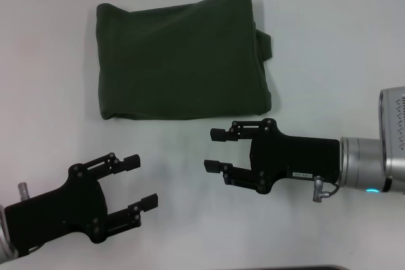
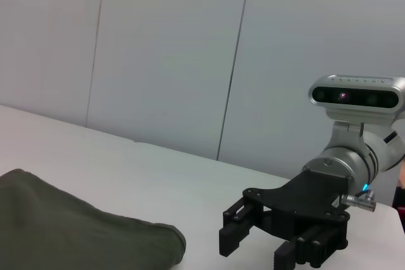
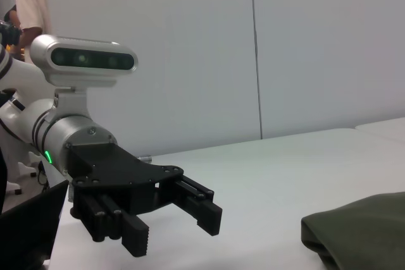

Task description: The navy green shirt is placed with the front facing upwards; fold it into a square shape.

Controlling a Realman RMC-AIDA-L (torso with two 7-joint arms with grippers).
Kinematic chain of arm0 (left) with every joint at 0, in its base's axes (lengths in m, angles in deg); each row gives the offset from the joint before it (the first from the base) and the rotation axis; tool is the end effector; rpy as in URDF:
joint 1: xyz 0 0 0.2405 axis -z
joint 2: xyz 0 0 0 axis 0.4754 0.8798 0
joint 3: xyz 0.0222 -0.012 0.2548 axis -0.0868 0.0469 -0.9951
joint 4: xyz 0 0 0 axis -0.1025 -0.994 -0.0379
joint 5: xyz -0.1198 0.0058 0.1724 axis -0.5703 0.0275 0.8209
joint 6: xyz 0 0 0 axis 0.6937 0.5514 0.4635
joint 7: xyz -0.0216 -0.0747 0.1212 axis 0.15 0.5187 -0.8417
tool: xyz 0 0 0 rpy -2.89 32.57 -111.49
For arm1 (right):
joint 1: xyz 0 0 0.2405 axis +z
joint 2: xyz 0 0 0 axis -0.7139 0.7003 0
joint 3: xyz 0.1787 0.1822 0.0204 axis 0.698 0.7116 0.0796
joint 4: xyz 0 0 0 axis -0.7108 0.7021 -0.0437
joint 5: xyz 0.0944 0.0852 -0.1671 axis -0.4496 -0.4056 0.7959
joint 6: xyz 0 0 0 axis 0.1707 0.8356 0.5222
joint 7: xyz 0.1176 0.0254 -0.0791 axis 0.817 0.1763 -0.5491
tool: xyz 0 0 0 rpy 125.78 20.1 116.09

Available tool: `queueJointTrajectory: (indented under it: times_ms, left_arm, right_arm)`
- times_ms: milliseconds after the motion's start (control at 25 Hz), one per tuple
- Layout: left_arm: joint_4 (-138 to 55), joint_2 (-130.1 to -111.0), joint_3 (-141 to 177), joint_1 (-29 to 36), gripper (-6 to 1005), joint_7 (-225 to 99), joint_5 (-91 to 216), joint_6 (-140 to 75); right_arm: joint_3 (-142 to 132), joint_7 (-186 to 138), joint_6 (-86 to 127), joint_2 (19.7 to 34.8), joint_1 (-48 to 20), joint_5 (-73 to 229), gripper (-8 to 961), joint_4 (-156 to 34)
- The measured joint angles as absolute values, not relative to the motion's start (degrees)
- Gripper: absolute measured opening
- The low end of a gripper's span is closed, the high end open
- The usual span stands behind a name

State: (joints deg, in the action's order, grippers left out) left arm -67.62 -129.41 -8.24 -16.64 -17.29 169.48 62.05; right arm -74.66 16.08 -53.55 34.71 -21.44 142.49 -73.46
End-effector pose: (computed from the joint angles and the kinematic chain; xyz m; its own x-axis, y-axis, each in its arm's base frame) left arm -0.3158 0.1853 -0.0438 0.7398 0.2036 0.6413 0.3854 -0.9095 -0.1558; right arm 0.2677 0.2503 -0.0954 0.8155 -0.1190 -0.5663 -0.2308 -0.9643 -0.1296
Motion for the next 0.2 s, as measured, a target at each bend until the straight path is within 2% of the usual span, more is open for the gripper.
queueJointTrajectory:
  times_ms: [200]
  left_arm:
    - [-67.6,-129.41,-8.2,-16.8,706,-17.3,169.5,62.5]
  right_arm:
    - [-74.7,16.1,-53.8,34.71,-21.4,142.5,537,-73.5]
